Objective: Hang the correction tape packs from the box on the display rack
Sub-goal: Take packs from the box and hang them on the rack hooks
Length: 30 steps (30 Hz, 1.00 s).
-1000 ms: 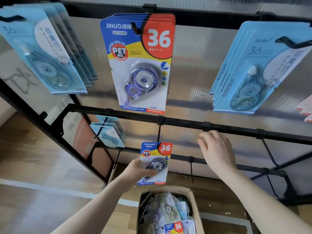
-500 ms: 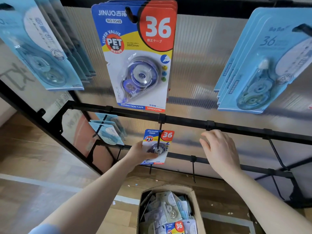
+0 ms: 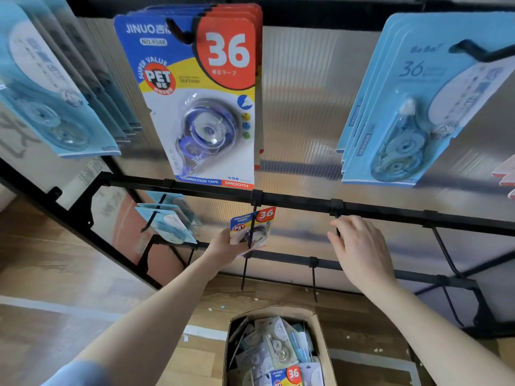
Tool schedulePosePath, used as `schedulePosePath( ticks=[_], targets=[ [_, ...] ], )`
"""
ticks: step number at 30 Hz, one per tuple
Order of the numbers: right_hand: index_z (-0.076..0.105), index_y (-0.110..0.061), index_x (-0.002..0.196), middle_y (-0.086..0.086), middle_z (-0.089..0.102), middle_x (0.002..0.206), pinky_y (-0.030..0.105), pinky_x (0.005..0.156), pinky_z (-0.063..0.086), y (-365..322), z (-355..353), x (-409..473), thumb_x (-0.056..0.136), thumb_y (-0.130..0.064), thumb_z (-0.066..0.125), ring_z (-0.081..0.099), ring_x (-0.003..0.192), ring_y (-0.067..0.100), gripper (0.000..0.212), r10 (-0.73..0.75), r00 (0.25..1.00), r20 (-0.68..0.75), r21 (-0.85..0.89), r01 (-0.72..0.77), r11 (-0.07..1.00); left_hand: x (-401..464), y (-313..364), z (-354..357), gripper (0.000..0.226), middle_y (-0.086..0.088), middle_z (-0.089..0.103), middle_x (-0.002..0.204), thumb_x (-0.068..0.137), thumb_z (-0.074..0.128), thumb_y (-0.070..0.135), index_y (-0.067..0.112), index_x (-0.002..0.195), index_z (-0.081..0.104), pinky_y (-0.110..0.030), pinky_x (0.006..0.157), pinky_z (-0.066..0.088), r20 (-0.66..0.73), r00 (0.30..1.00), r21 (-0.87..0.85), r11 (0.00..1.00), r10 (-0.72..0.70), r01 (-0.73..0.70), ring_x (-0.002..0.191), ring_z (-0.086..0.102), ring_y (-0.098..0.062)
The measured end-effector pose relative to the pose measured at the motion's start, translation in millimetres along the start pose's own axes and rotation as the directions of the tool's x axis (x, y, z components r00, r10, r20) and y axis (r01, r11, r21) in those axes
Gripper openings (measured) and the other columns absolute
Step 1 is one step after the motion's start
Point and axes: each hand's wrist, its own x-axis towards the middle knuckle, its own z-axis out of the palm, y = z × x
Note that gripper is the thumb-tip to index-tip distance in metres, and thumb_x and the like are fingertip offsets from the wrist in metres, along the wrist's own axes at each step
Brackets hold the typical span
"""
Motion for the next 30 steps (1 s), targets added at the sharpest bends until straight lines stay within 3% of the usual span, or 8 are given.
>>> schedulePosePath(
  ticks=[3,9,16,22,27,30],
  targets=[
    [0.069,-0.007,0.101,0.012,0.067,0.097,0.037,0.076,0.053,0,-2,-2,0.081,-0.015,0.071,0.064,0.089,0.031,0.022,-0.002,1.0,0.013,-0.008,0.003,1.0,0,-5,-4,0.041,-0.008,0.064,0.115,0.089,0.065,0.03,0.009,0.122,0.054,-0.032,0.084,0.049,-0.025,0.999,-0.009,1.0,-0.021,0.021,0.101,0.06,-0.02],
    [0.068,-0.006,0.103,0.014,0.067,0.099,0.038,0.076,0.053,-9,-7,-6,0.081,-0.016,0.071,0.064,0.089,0.031,0.024,0.016,1.0,0.026,-0.007,-0.016,1.0,-16,-8,-20,0.048,-0.009,0.053,0.132,0.093,0.058,0.034,0.012,0.135,0.047,-0.036,0.101,0.042,-0.134,0.991,0.058,0.998,-0.004,0.012,0.12,0.051,-0.023],
    [0.061,-0.005,0.12,0.015,0.064,0.11,0.039,0.084,0.05,-20,-12,-23,0.09,-0.025,0.059,0.061,0.1,0.032,0.036,0.065,0.996,0.06,0.038,-0.067,0.997,-44,-21,-23,0.053,-0.006,0.046,0.142,0.094,0.056,0.036,0.016,0.14,0.04,-0.035,0.1,0.039,-0.208,0.977,0.177,0.984,0.054,-0.016,0.128,0.045,-0.022],
    [0.053,-0.003,0.13,0.017,0.059,0.125,0.041,0.091,0.048,-18,-10,-52,0.09,-0.046,0.026,0.057,0.113,0.033,0.064,0.097,0.991,0.097,0.068,-0.104,0.992,-72,-35,-7,0.055,-0.004,0.04,0.147,0.095,0.053,0.036,0.017,0.144,0.035,-0.034,0.104,0.034,-0.215,0.969,0.321,0.946,0.119,-0.045,0.134,0.037,-0.021],
    [0.035,-0.006,0.143,0.017,0.043,0.144,0.039,0.101,0.041,-3,0,-78,0.093,-0.042,0.042,0.046,0.129,0.032,0.063,0.158,0.977,0.14,0.071,-0.169,0.983,-93,-51,20,0.057,-0.004,0.034,0.152,0.096,0.051,0.036,0.013,0.146,0.034,-0.027,0.112,0.022,-0.229,0.939,0.445,0.886,0.256,-0.133,0.141,0.028,-0.018],
    [0.036,-0.006,0.143,0.017,0.043,0.143,0.039,0.103,0.039,14,15,-98,0.094,-0.039,0.044,0.044,0.13,0.031,0.06,0.14,0.974,0.178,0.076,-0.155,0.985,-100,-65,45,0.058,-0.006,0.038,0.15,0.095,0.053,0.037,0.01,0.144,0.037,-0.03,0.113,0.022,-0.254,0.927,0.491,0.862,0.277,-0.123,0.14,0.029,-0.021]
  ],
)
